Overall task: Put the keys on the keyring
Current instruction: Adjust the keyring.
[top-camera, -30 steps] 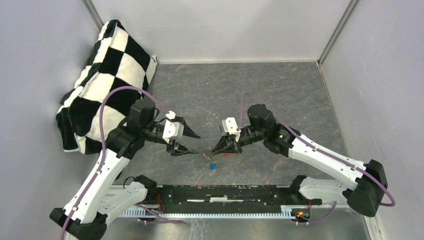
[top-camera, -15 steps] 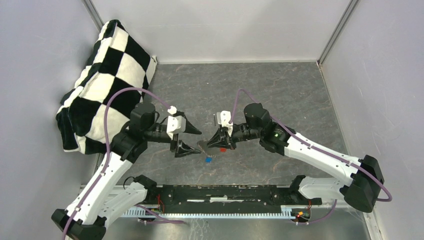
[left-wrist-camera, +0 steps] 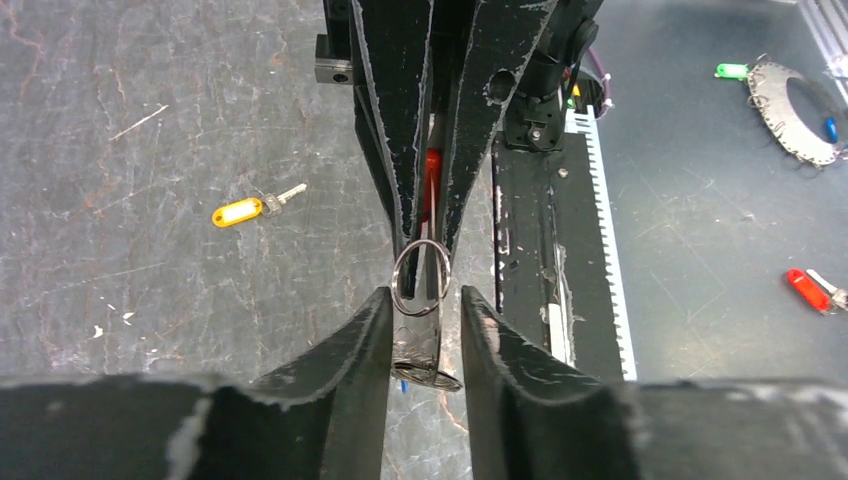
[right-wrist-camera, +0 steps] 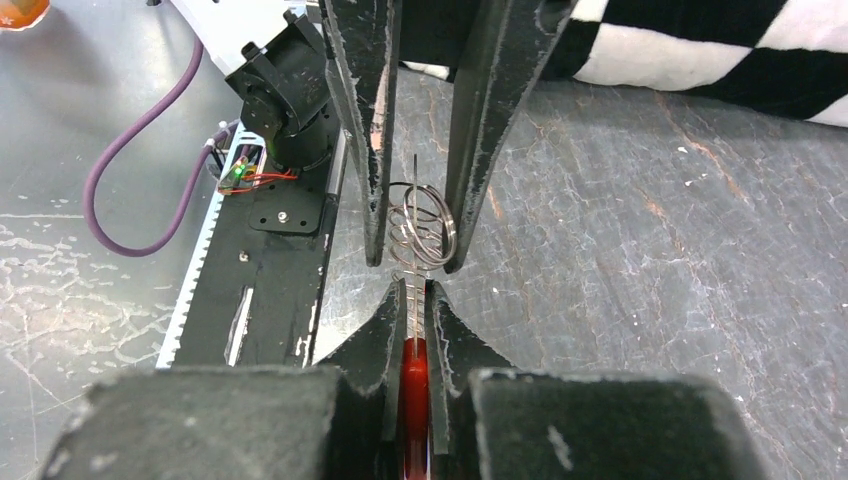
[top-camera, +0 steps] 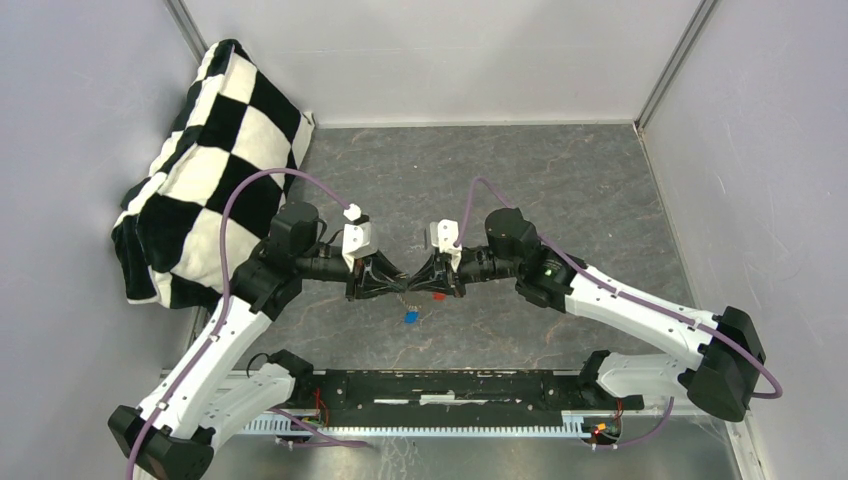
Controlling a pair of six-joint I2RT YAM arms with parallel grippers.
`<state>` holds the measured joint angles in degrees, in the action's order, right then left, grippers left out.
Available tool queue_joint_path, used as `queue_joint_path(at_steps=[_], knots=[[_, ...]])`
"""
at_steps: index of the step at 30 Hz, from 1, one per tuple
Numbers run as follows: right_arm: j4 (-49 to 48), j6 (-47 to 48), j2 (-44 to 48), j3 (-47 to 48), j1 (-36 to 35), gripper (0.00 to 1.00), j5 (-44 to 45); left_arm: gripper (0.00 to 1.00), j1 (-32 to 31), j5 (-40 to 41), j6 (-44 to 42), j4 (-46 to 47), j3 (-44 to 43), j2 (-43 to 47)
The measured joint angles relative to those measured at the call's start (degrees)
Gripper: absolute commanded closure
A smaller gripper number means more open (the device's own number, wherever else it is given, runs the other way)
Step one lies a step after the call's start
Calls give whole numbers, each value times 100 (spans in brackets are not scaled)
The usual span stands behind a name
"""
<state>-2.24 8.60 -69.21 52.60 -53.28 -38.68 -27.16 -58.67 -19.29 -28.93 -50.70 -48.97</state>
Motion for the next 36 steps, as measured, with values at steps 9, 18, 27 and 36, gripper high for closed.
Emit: queue_joint_path(at_steps=[9, 18, 27, 36], knots=[[-120, -7, 72, -118, -50, 99, 0, 70, -4, -236, 94, 232, 0, 37], [-223, -129, 179, -313, -98, 99, 20, 98, -22, -455, 323, 490, 0, 81], [-407, -332, 275, -428, -116, 86, 90, 98, -35, -492, 184, 496, 0, 153], [-743, -426, 909, -597, -136, 58, 157, 98, -44, -568, 24, 203, -2, 197]])
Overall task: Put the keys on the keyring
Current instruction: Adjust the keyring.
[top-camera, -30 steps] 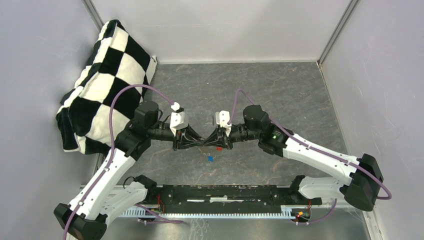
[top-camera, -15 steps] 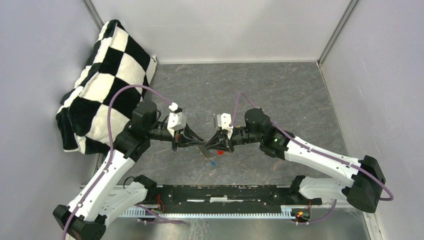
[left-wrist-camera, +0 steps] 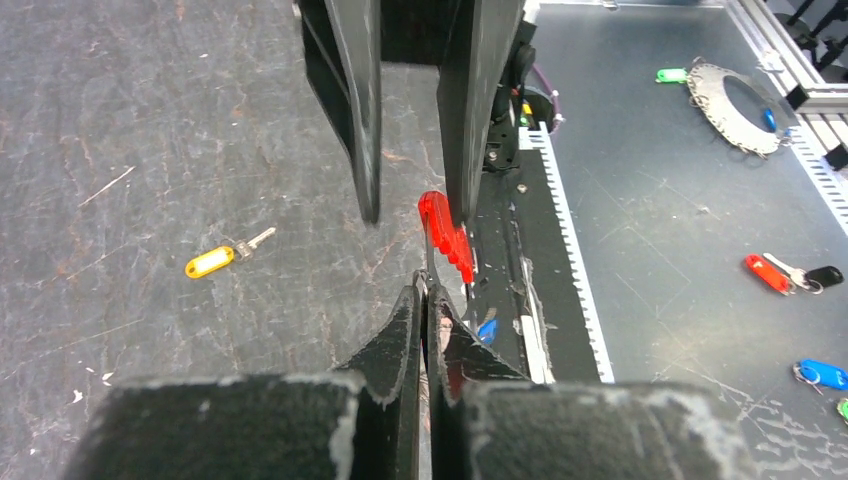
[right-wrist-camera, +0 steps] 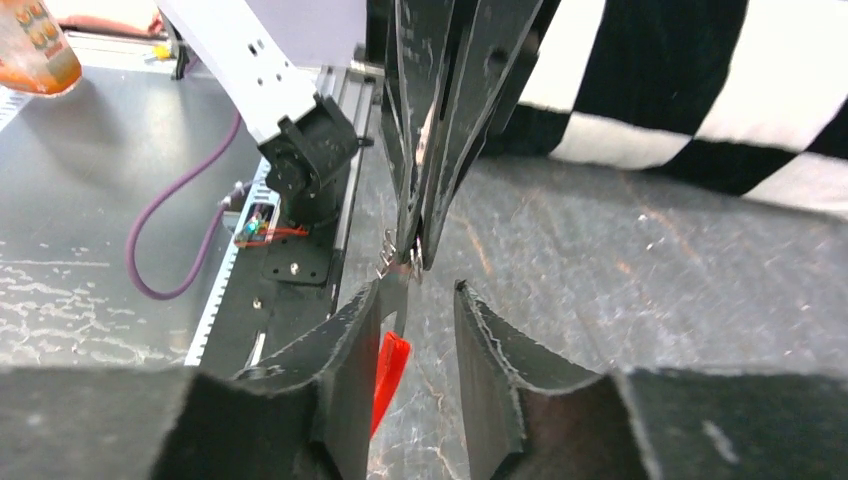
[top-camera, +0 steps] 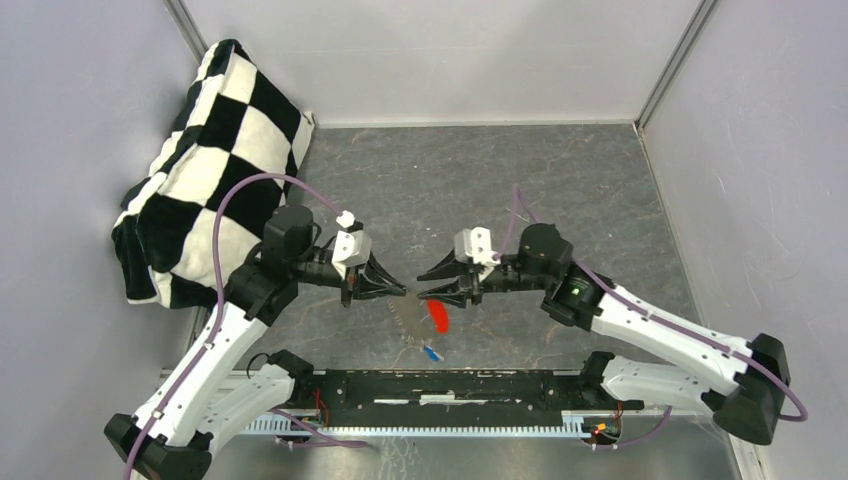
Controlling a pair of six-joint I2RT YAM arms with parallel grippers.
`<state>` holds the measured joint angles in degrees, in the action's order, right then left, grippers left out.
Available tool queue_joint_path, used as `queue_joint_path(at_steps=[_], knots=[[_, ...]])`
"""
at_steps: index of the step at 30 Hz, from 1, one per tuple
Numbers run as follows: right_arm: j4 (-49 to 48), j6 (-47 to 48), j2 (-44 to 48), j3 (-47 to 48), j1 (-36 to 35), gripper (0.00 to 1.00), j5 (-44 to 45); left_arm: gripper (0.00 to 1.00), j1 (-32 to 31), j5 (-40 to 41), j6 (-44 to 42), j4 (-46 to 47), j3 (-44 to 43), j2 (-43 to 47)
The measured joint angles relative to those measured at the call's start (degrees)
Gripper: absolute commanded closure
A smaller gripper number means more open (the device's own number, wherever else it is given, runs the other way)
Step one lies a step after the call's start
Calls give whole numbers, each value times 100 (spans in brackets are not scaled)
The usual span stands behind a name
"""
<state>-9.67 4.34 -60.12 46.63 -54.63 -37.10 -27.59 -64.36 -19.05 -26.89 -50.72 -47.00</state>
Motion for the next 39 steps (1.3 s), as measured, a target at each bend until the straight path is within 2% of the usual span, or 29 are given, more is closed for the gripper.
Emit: queue_joint_path(at_steps=[5, 12, 17, 25, 36, 39], knots=[[157, 260, 435, 260, 15, 58, -61, 98, 0, -308, -190, -195, 0, 173], [487, 807, 459, 450, 227, 60, 221, 98, 0, -879, -306, -227, 0, 201], [404, 911, 120, 273, 271, 49, 131, 98, 0, -1043, -356, -260, -13, 201], [-79, 778, 83, -195, -79, 49, -133, 98, 0, -1064, -560, -297, -31, 199], [-960, 481, 111, -372, -470, 64, 24, 98, -11, -942, -643, -332, -33, 164], [-1045, 422, 72, -372, -509, 65, 26, 98, -11, -925, -645, -350, -33, 168]])
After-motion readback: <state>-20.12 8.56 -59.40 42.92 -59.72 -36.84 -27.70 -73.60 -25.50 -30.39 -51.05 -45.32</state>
